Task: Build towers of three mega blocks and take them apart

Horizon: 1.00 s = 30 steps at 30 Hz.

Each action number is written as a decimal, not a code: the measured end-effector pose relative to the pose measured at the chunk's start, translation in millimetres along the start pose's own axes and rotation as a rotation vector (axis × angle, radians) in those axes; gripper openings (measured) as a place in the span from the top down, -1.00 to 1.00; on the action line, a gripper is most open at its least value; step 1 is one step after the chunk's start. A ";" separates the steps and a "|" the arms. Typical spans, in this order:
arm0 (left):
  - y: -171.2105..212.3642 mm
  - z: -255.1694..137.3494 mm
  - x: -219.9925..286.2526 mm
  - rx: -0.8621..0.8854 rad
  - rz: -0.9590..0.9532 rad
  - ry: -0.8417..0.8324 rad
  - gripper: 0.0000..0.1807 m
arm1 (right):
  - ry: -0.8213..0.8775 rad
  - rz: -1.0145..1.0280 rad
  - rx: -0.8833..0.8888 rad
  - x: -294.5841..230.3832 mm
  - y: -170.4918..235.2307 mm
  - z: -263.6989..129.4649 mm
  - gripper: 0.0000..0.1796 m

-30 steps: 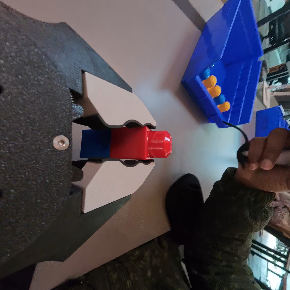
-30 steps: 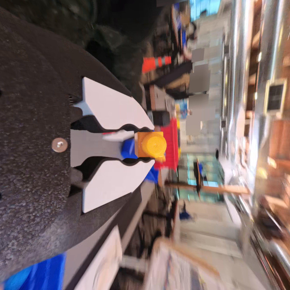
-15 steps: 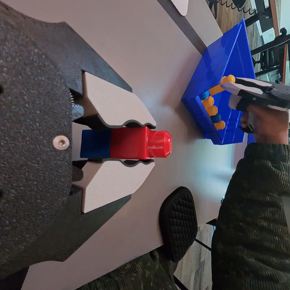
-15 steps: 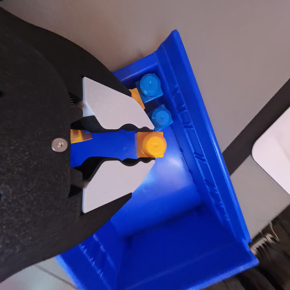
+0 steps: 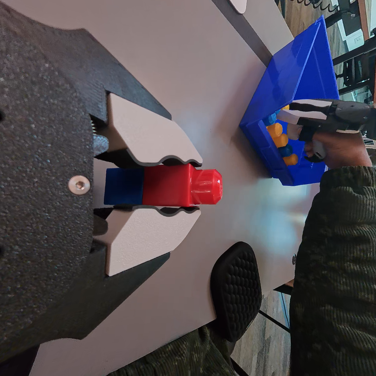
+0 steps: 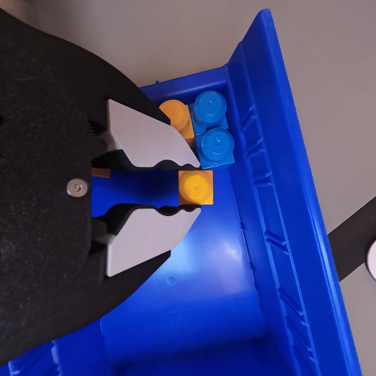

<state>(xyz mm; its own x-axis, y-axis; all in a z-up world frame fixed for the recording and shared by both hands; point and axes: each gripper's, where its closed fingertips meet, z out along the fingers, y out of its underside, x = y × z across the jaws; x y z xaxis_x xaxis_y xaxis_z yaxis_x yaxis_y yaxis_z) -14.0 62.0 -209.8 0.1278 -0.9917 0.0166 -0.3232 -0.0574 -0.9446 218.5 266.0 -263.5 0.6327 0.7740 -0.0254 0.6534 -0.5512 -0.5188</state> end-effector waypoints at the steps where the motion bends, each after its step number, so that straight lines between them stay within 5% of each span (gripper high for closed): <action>1: -0.4 0.2 0.1 0.002 0.000 -0.001 0.59 | -0.004 0.005 -0.011 -0.3 2.5 1.1 0.63; 6: -2.0 -0.1 -1.7 0.016 -0.004 -0.012 0.59 | 0.044 -0.012 -0.003 4.7 0.0 -8.4 0.57; 14: -0.2 1.6 -1.7 0.012 -0.006 -0.013 0.59 | 0.093 -0.110 0.280 -23.9 -60.3 -87.5 0.50; 19: -1.9 3.2 1.1 0.019 0.004 -0.010 0.59 | -0.062 -0.264 0.405 -114.7 -83.2 -104.0 0.54; 25: -3.0 7.1 9.8 0.020 0.041 0.005 0.59 | -0.330 -0.522 0.372 -266.8 -66.4 -62.9 0.55; 30: -0.6 10.5 14.6 0.001 0.069 0.010 0.59 | -0.399 -0.570 0.352 -317.1 -67.2 -38.1 0.56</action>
<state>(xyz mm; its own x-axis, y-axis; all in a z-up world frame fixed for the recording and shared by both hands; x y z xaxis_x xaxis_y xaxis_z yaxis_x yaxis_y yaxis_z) -2.2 48.8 -212.3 0.0958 -0.9944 -0.0454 -0.3303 0.0113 -0.9438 -10.1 45.7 -188.0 -0.0020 0.9984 0.0559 0.6205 0.0451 -0.7829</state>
